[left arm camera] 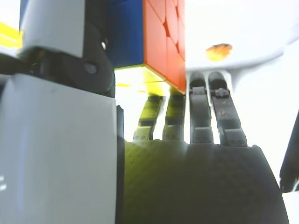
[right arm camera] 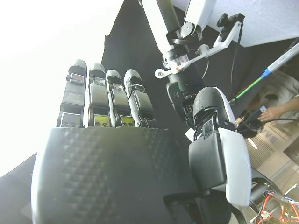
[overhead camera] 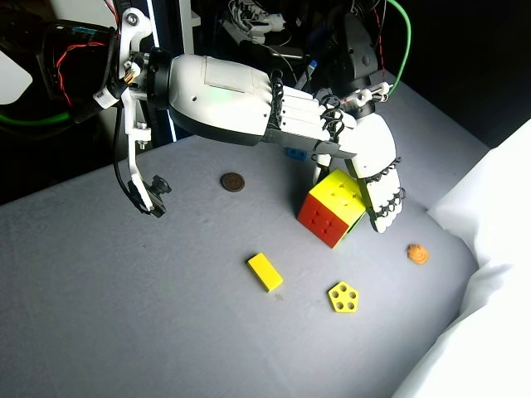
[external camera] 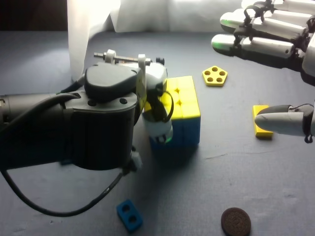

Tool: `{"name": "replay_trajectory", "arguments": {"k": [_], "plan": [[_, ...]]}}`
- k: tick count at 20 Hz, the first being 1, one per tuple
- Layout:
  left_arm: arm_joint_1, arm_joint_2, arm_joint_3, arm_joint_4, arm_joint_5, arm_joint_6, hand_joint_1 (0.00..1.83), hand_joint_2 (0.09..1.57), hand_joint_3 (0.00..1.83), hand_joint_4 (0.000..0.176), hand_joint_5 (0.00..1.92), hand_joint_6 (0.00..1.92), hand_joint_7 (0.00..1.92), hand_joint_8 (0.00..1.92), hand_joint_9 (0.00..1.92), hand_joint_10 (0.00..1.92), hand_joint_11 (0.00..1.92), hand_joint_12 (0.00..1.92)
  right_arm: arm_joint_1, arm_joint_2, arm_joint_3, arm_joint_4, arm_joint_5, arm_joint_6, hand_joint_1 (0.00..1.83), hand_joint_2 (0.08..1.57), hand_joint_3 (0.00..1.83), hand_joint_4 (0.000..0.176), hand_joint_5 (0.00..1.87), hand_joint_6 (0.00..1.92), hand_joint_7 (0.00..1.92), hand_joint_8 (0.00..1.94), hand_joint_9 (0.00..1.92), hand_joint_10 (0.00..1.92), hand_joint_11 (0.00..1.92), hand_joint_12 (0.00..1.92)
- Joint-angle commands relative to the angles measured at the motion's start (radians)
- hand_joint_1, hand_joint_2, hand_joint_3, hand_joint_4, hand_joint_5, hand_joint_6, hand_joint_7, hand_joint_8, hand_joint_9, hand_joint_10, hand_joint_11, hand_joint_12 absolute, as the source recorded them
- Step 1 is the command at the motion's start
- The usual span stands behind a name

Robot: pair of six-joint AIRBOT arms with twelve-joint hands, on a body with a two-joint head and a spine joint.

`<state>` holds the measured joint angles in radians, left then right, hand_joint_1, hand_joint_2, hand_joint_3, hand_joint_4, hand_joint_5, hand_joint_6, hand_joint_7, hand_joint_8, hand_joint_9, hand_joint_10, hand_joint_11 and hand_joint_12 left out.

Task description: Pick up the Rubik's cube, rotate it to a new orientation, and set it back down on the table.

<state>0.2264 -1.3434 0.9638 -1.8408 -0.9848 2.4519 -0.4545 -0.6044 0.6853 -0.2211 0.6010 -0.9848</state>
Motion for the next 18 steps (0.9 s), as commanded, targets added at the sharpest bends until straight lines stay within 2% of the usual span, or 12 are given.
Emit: {"name": "replay_trajectory", "arguments": {"k": [1, 2, 3, 4, 5, 9, 10, 12, 14, 16, 17, 18], "plan": [[0.003, 0.002, 0.000, 0.019, -0.002, 0.002, 1.10, 1.11, 0.01, 0.000, 0.36, 0.83, 0.19, 1.17, 0.19, 1.37, 0.14, 1.63, 0.005, 0.007, -0.006, 0.022, 0.120, -0.005, 0.15, 1.21, 0.00, 0.000, 0.10, 0.00, 0.11, 0.00, 0.08, 0.00, 0.00, 0.24], [0.003, 0.002, 0.000, 0.019, -0.002, 0.001, 1.15, 1.14, 0.01, 0.000, 0.36, 1.04, 0.12, 1.36, 0.17, 1.55, 0.18, 1.72, 0.005, 0.007, -0.005, 0.036, 0.107, -0.012, 0.17, 1.21, 0.00, 0.000, 0.09, 0.00, 0.11, 0.00, 0.09, 0.00, 0.00, 0.25], [0.002, 0.001, -0.001, 0.019, -0.002, 0.001, 1.09, 1.24, 0.01, 0.000, 0.60, 1.37, 0.18, 1.62, 0.21, 1.72, 0.20, 1.81, 0.006, 0.008, -0.005, 0.044, 0.092, -0.016, 0.15, 1.22, 0.00, 0.000, 0.09, 0.00, 0.12, 0.01, 0.10, 0.01, 0.00, 0.27], [0.001, 0.001, -0.001, 0.019, -0.002, 0.001, 1.09, 1.32, 0.02, 0.000, 0.61, 1.44, 0.46, 1.78, 0.27, 1.78, 0.23, 1.84, 0.006, 0.008, -0.005, 0.051, 0.085, -0.030, 0.13, 1.22, 0.00, 0.000, 0.07, 0.00, 0.11, 0.00, 0.08, 0.00, 0.00, 0.22], [0.000, 0.001, -0.001, 0.019, -0.002, 0.001, 1.10, 1.33, 0.00, 0.000, 0.63, 1.42, 0.54, 1.78, 0.30, 1.79, 0.22, 1.87, 0.004, 0.009, -0.005, 0.054, 0.084, -0.048, 0.15, 1.23, 0.00, 0.000, 0.07, 0.00, 0.11, 0.00, 0.09, 0.00, 0.00, 0.21], [-0.007, 0.006, -0.006, 0.036, 0.012, 0.005, 1.08, 1.36, 0.00, 0.000, 0.56, 1.53, 0.55, 1.77, 0.32, 1.80, 0.25, 1.90, 0.001, 0.011, -0.005, 0.085, 0.084, -0.080, 0.13, 1.24, 0.01, 0.000, 0.05, 0.00, 0.09, 0.00, 0.07, 0.00, 0.00, 0.12], [-0.013, 0.011, -0.009, 0.036, 0.027, 0.021, 1.22, 1.37, 0.00, 0.000, 0.47, 1.61, 0.50, 1.80, 0.48, 1.82, 0.27, 1.89, 0.001, 0.011, -0.005, 0.087, 0.084, -0.080, 0.10, 1.24, 0.01, 0.000, 0.05, 0.00, 0.09, 0.00, 0.07, 0.00, 0.00, 0.12], [-0.029, 0.025, -0.024, 0.032, 0.036, 0.045, 1.09, 1.37, 0.00, 0.000, 0.54, 1.52, 0.55, 1.82, 0.37, 1.81, 0.29, 1.92, -0.012, 0.008, -0.007, 0.132, 0.105, -0.080, 0.10, 1.24, 0.00, 0.000, 0.06, 0.00, 0.11, 0.01, 0.09, 0.01, 0.00, 0.17], [-0.050, 0.046, -0.044, 0.019, 0.045, 0.075, 1.06, 1.38, 0.00, 0.000, 0.52, 1.57, 0.53, 1.82, 0.35, 1.77, 0.32, 1.87, -0.021, 0.008, -0.006, 0.152, 0.127, -0.080, 0.08, 1.23, 0.00, 0.000, 0.08, 0.01, 0.13, 0.00, 0.11, 0.01, 0.00, 0.29], [-0.074, 0.072, -0.061, -0.006, 0.078, 0.129, 1.10, 1.35, 0.00, 0.000, 0.60, 1.44, 0.56, 1.80, 0.37, 1.77, 0.33, 1.84, -0.024, 0.008, -0.007, 0.161, 0.135, -0.081, 0.12, 1.23, 0.00, 0.000, 0.08, 0.01, 0.13, 0.00, 0.09, 0.00, 0.00, 0.31], [-0.086, 0.088, -0.074, -0.012, 0.099, 0.143, 1.10, 1.35, 0.00, 0.000, 0.59, 1.46, 0.54, 1.81, 0.35, 1.78, 0.32, 1.84, -0.024, 0.008, -0.007, 0.161, 0.135, -0.081, 0.13, 1.23, 0.00, 0.000, 0.09, 0.01, 0.16, 0.01, 0.11, 0.01, 0.00, 0.35], [-0.094, 0.097, -0.083, -0.013, 0.108, 0.146, 1.08, 1.30, 0.00, 0.000, 0.64, 1.47, 0.33, 1.73, 0.31, 1.79, 0.26, 1.89, -0.024, 0.008, -0.007, 0.161, 0.135, -0.082, 0.15, 1.23, 0.00, 0.000, 0.08, 0.00, 0.16, 0.01, 0.11, 0.01, 0.00, 0.36]]}}
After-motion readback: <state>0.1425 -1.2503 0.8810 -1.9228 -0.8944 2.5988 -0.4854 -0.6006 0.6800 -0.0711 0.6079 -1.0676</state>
